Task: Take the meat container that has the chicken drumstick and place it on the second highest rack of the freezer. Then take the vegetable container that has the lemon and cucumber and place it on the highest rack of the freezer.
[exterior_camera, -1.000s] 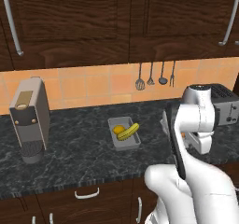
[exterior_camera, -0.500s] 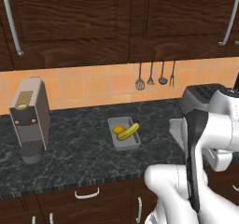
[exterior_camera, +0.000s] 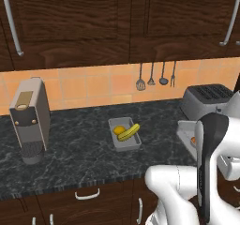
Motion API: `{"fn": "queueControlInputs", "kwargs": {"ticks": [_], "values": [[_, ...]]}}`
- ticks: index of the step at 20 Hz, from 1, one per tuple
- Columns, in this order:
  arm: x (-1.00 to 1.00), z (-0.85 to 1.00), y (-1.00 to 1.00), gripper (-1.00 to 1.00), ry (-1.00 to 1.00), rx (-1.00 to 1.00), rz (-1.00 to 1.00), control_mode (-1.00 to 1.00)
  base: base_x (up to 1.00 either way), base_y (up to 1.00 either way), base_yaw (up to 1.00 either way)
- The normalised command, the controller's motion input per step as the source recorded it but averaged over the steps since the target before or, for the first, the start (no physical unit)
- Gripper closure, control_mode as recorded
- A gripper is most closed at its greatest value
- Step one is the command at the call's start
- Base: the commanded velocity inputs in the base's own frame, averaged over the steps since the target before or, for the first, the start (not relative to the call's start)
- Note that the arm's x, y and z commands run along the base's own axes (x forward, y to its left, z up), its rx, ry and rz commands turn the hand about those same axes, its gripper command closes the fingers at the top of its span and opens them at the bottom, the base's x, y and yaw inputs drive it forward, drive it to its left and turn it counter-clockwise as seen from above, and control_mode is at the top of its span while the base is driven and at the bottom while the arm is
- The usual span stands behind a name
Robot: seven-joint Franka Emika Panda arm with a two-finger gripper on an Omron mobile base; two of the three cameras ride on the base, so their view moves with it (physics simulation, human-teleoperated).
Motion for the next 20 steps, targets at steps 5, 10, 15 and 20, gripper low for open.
{"fn": "queueControlInputs", "kwargs": {"ticks": [5, 10, 15, 20], "values": [[0.00, 0.00, 0.00, 1.00, 0.00, 0.00, 0.00, 1.00, -0.64, 0.00, 0.01], [0.00, 0.00, 0.00, 1.00, 0.00, 0.00, 0.00, 1.00, -1.00, 0.07, 0.00], [0.00, 0.00, 0.00, 1.00, 0.00, 0.00, 0.00, 1.00, -0.96, 0.13, 0.00], [0.00, 0.00, 0.00, 1.00, 0.00, 0.00, 0.00, 1.00, -0.76, 0.11, 0.00]]}}
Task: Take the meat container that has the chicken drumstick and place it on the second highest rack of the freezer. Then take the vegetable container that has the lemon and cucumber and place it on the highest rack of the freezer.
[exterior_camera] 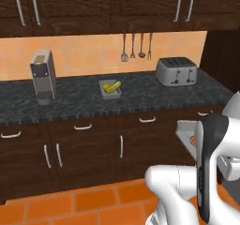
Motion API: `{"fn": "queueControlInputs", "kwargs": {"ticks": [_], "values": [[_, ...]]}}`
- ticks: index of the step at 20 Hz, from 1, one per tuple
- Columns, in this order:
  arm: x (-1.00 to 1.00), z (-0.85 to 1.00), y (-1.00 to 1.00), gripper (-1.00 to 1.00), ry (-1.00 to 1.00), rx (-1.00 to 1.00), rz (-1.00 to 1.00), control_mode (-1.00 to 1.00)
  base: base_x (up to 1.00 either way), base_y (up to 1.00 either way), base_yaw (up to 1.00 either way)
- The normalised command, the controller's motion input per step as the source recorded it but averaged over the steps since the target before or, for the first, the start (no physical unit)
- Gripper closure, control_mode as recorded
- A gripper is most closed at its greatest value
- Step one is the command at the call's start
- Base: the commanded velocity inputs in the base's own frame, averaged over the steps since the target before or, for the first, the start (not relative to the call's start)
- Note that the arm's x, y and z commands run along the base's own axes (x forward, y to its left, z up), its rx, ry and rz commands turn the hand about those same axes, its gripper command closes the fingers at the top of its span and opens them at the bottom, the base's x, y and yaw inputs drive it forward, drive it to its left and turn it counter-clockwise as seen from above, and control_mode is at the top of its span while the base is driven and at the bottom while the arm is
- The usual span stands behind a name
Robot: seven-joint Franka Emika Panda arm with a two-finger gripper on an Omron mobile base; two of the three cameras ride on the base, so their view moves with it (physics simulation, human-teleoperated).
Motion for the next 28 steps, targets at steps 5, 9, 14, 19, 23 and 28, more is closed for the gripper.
{"fn": "queueControlInputs", "kwargs": {"ticks": [5, 9, 14, 19, 23, 28], "values": [[0.00, 0.00, 0.00, 1.00, 0.00, 0.00, 0.00, 1.00, -0.42, 0.13, 0.00], [0.00, 0.00, 0.00, 1.00, 0.00, 0.00, 0.00, 1.00, -0.51, 0.04, -0.32], [0.00, 0.00, 0.00, 1.00, 0.00, 0.00, 0.00, 1.00, -0.33, 0.15, -0.61], [0.00, 0.00, 0.00, 1.00, 0.00, 0.00, 0.00, 1.00, -0.03, 0.28, -0.72], [0.00, 0.00, 0.00, 1.00, 0.00, 0.00, 0.00, 1.00, 0.00, 0.37, -0.80], [0.00, 0.00, 0.00, 1.00, 0.00, 0.00, 0.00, 1.00, 0.01, 0.37, -0.84]]}}
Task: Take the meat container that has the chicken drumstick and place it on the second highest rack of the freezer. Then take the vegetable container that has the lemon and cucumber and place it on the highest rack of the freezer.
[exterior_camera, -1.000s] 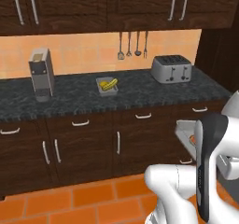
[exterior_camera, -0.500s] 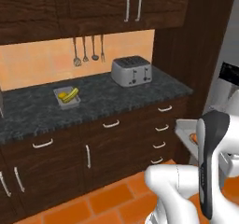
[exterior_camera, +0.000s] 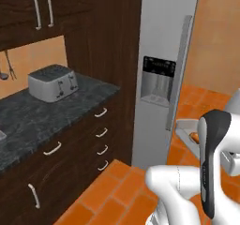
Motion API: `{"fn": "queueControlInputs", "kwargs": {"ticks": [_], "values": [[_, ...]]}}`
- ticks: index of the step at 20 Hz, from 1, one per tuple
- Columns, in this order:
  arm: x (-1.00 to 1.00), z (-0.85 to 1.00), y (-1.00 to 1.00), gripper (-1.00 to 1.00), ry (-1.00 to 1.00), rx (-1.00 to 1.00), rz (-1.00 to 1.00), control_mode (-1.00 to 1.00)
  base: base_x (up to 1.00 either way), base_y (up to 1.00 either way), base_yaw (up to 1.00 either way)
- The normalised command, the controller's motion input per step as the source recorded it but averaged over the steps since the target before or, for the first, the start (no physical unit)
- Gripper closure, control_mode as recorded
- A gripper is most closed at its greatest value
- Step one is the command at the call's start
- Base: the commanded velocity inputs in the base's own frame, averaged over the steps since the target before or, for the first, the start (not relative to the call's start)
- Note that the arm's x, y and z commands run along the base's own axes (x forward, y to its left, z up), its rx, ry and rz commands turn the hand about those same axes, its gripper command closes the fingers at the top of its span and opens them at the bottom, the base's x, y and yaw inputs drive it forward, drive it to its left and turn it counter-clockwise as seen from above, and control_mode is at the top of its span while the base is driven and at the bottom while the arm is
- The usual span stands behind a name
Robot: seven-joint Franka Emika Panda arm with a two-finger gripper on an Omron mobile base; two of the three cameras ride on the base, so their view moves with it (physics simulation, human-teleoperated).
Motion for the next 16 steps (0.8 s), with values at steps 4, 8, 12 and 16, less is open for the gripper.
{"fn": "queueControlInputs", "kwargs": {"ticks": [4, 8, 12, 16], "values": [[0.00, 0.00, 0.00, 1.00, 0.00, 0.00, 0.00, 1.00, 0.03, 0.07, -0.86], [0.00, 0.00, 0.00, 1.00, 0.00, 0.00, 0.00, 1.00, 0.14, -0.10, -0.78], [0.00, 0.00, 0.00, 1.00, 0.00, 0.00, 0.00, 1.00, 0.90, -0.16, -0.40], [0.00, 0.00, 0.00, 1.00, 0.00, 0.00, 0.00, 1.00, 1.00, -0.02, -0.02]]}}
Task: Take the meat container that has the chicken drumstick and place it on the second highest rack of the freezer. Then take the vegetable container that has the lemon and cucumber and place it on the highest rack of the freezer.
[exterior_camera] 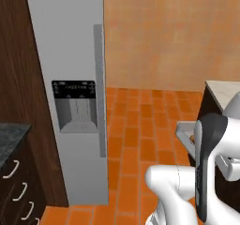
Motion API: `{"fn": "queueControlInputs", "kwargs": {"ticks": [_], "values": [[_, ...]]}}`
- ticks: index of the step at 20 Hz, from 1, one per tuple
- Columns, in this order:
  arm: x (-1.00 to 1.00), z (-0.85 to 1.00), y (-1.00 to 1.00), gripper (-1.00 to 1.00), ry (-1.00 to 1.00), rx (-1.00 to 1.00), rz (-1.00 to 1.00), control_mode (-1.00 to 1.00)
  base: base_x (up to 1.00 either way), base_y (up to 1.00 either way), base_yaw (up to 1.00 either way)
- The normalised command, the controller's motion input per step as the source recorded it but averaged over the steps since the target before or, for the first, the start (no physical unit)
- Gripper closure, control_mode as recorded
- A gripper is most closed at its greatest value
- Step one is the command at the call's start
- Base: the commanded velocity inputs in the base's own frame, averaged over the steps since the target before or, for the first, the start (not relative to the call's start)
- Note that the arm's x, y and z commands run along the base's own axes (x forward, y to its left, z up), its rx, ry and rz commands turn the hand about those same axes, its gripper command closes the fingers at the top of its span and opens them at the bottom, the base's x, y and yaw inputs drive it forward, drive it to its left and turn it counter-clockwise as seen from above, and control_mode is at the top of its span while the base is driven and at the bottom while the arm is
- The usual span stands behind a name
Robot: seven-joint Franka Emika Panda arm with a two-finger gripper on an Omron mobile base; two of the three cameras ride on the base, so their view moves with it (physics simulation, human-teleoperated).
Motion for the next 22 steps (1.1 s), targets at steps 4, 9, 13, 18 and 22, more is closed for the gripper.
{"fn": "queueControlInputs", "kwargs": {"ticks": [4, 9, 13, 18, 22], "values": [[0.00, 0.00, 0.00, 1.00, 0.00, 0.00, 0.00, 1.00, 1.00, -0.39, 0.05], [0.00, 0.00, 0.00, 1.00, 0.00, 0.00, 0.00, 1.00, 1.00, -0.47, 0.12], [0.00, 0.00, 0.00, 1.00, 0.00, 0.00, 0.00, 1.00, 1.00, -0.37, 0.30], [0.00, 0.00, 0.00, 1.00, 0.00, 0.00, 0.00, 1.00, 1.00, -0.25, 0.59], [0.00, 0.00, 0.00, 1.00, 0.00, 0.00, 0.00, 1.00, 0.95, -0.18, 0.74]]}}
